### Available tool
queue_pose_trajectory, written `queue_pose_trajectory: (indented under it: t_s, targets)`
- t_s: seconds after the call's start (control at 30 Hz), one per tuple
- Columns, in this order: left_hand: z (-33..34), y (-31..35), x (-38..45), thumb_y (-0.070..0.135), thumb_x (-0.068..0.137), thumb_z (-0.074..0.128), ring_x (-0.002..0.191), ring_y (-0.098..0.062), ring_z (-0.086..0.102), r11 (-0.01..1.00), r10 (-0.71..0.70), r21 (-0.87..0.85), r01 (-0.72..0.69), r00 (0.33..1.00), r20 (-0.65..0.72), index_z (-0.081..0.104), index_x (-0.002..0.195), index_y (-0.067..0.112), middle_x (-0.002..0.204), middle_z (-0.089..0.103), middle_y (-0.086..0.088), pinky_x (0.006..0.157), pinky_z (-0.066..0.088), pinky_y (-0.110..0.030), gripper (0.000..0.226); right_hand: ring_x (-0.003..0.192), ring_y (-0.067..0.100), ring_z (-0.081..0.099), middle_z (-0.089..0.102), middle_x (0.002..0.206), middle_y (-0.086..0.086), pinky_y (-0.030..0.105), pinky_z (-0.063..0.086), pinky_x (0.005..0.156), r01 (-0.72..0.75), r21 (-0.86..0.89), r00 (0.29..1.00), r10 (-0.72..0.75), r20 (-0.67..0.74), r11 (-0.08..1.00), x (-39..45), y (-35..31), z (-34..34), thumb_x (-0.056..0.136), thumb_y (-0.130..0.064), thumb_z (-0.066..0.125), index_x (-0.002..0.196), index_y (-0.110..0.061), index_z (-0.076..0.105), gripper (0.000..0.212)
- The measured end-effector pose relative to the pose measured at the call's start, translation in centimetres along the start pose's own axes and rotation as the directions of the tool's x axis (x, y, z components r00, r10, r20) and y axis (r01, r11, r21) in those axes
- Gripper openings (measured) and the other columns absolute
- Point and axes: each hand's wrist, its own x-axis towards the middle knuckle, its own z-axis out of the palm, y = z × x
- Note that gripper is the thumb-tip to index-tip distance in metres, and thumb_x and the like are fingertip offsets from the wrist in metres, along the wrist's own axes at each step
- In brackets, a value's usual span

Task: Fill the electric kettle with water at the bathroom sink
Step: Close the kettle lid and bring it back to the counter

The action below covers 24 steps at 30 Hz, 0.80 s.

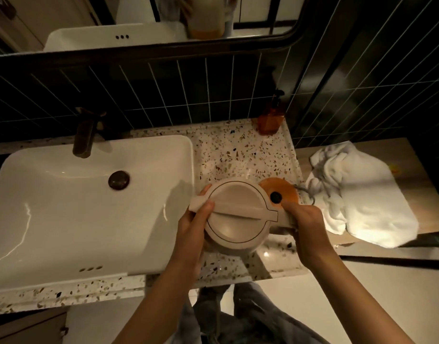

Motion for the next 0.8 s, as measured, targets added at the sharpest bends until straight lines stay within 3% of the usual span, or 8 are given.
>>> queue_pose_trajectory:
  t_s: [0.1,0.17,0.23,0.27,0.33,0.47,0.8]
  targets:
    - [3.6,-0.7,2.1,0.056,0.056,0.081,0.115,-0.014,0.064,0.999,-0.049,-0.002,0.049,0.998,0.035,0.064,0.127,0.03,0.124,0.07,0.004,0.089,0.054,-0.03,0.078,0.073,0.038,0.045,0.042,0.071,0.041,0.065,0.049,0.074,0.048,0.018,0.999,-0.048,0.011,0.999,2.1,-0.2,-3.1,0.08,-0.03,0.062,0.086,0.034,0.043,0.067]
    - [5.7,-1.4,3.5,0.05,0.057,0.084,0.117,-0.016,0.063,0.997,-0.081,-0.009,0.082,0.995,0.062,0.063,0.126,0.03,0.126,0.07,0.002,0.095,0.052,-0.035,0.075,0.074,0.037,0.056,0.051,0.079,0.051,0.068,0.048,0.081,0.068,0.007,0.998,-0.068,-0.001,0.998,3.6,-0.4,-4.9,0.079,-0.032,0.063,0.089,0.028,0.055,0.061]
    - [7.5,-2.1,4.9,0.044,0.058,0.086,0.113,-0.016,0.065,0.991,-0.126,-0.033,0.13,0.987,0.103,0.063,0.127,0.029,0.124,0.07,0.001,0.087,0.056,-0.032,0.074,0.076,0.031,0.068,0.07,0.076,0.032,0.052,0.058,0.078,0.075,0.013,0.997,-0.075,-0.013,0.997,5.3,-0.5,-6.5,0.074,-0.034,0.066,0.079,0.004,0.076,0.04]
    - [8.3,-2.5,5.6,0.041,0.06,0.086,0.112,-0.016,0.066,0.988,-0.145,-0.043,0.151,0.981,0.128,0.062,0.129,0.029,0.124,0.07,0.001,0.083,0.057,-0.03,0.074,0.075,0.029,0.067,0.071,0.073,0.025,0.046,0.056,0.075,0.078,0.026,0.996,-0.077,-0.033,0.997,6.2,-0.5,-7.2,0.07,-0.034,0.068,0.072,-0.005,0.078,0.031]
    - [9.7,-3.1,7.0,0.038,0.063,0.084,0.113,-0.015,0.065,0.984,-0.16,-0.048,0.171,0.973,0.167,0.059,0.134,0.029,0.127,0.069,0.002,0.08,0.057,-0.027,0.076,0.073,0.03,0.06,0.062,0.07,0.024,0.041,0.047,0.072,0.089,0.04,0.992,-0.085,-0.092,0.995,8.1,-0.3,-8.4,0.066,-0.033,0.068,0.068,-0.011,0.074,0.023]
    - [11.6,-4.4,9.3,0.035,0.065,0.082,0.111,-0.01,0.065,0.982,-0.168,-0.052,0.18,0.969,0.181,0.056,0.136,0.029,0.13,0.066,0.002,0.078,0.056,-0.023,0.076,0.06,0.011,0.069,0.074,0.059,-0.001,0.021,0.054,0.06,0.079,0.075,0.989,-0.069,-0.134,0.994,10.9,0.8,-10.0,0.06,-0.032,0.069,0.06,-0.019,0.079,0.017]
    - [12.4,-6.8,12.0,0.033,0.068,0.079,0.119,-0.012,0.06,0.977,-0.208,-0.009,0.212,0.965,0.158,0.058,0.13,0.034,0.135,0.062,0.003,0.077,0.054,-0.019,0.066,0.053,0.01,0.067,0.07,0.052,-0.003,0.019,0.052,0.054,0.007,0.124,0.985,0.014,-0.171,0.992,13.5,3.3,-11.1,0.055,-0.032,0.071,0.051,-0.019,0.075,0.014]
